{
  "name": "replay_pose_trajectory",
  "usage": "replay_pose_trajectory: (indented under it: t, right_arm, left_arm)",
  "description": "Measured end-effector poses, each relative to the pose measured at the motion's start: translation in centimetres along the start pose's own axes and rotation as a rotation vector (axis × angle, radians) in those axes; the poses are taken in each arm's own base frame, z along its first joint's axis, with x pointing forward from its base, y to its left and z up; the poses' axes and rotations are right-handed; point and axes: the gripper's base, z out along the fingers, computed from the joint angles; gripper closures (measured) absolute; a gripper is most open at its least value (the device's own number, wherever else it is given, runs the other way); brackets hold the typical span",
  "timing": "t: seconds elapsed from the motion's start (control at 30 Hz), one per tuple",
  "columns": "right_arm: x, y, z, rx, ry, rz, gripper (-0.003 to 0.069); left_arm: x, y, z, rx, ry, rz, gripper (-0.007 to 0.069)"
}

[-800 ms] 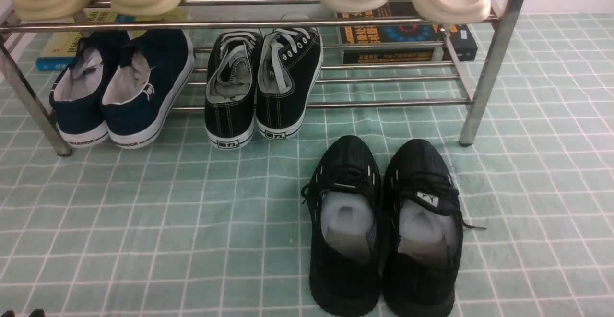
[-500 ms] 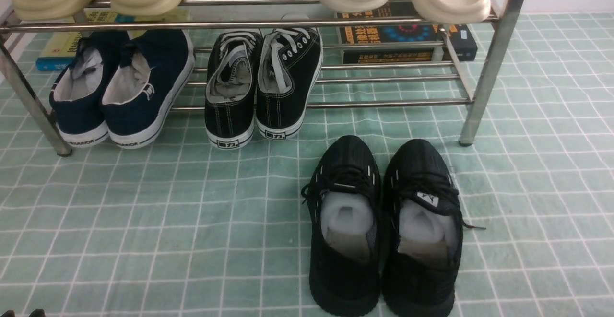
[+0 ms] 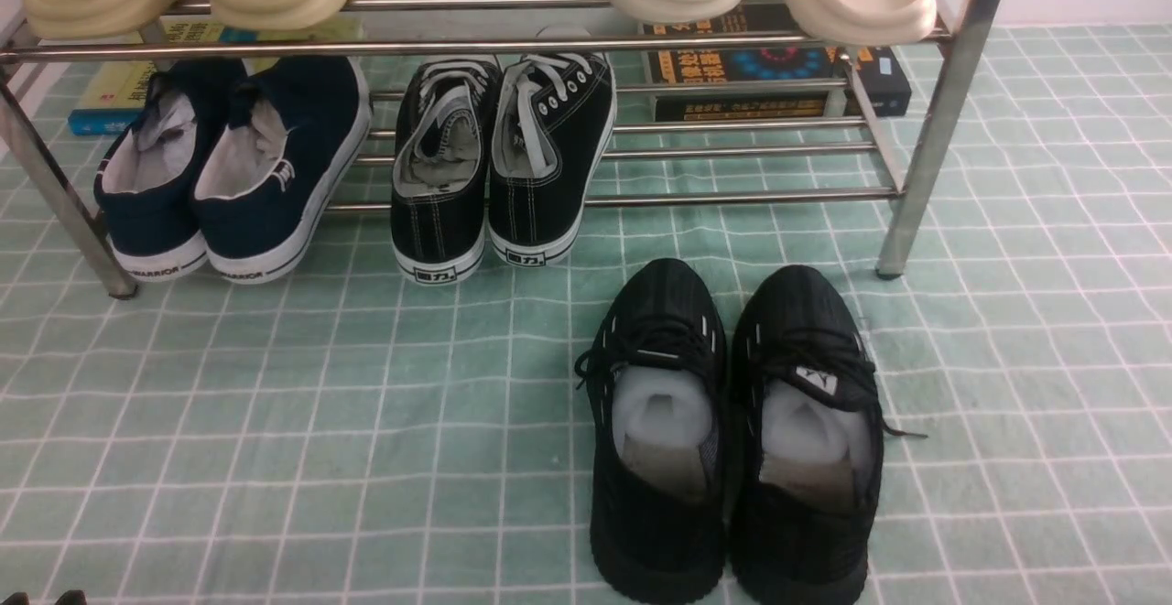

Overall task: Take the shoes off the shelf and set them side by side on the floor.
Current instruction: 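Grasp the leftmost shoe on the bottom shelf of the shoe rack with the left gripper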

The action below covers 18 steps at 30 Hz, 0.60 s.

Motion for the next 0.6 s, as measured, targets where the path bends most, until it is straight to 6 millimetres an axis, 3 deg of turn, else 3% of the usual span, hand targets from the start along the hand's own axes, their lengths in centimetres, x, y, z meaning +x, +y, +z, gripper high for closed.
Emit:
replay_pose_trajectory:
  t: [0.27,0.37,0.47,0.6]
  right_arm:
    - [0.0,0.0,0.0,0.000,0.000,0.001,0.0483]
    - [0.0,0.0,0.0,0.000,0.000,0.001,0.0480]
    - [0.0,0.0,0.0,0.000,0.000,0.001,0.0473]
    - [0.0,0.0,0.0,0.000,0.001,0.001,0.0468]
  left_arm:
    - [0.0,-0.2,0.0,0.020,-0.006,-0.062,0.0383]
    - [-0.1,-0.8,0.1,0.093,-0.018,-0.370,0.0383]
    - [-0.3,-1.6,0.0,0.193,0.013,-0.822,0.0383]
    - [-0.7,-2.2,-0.2,0.269,0.049,-1.177,0.0383]
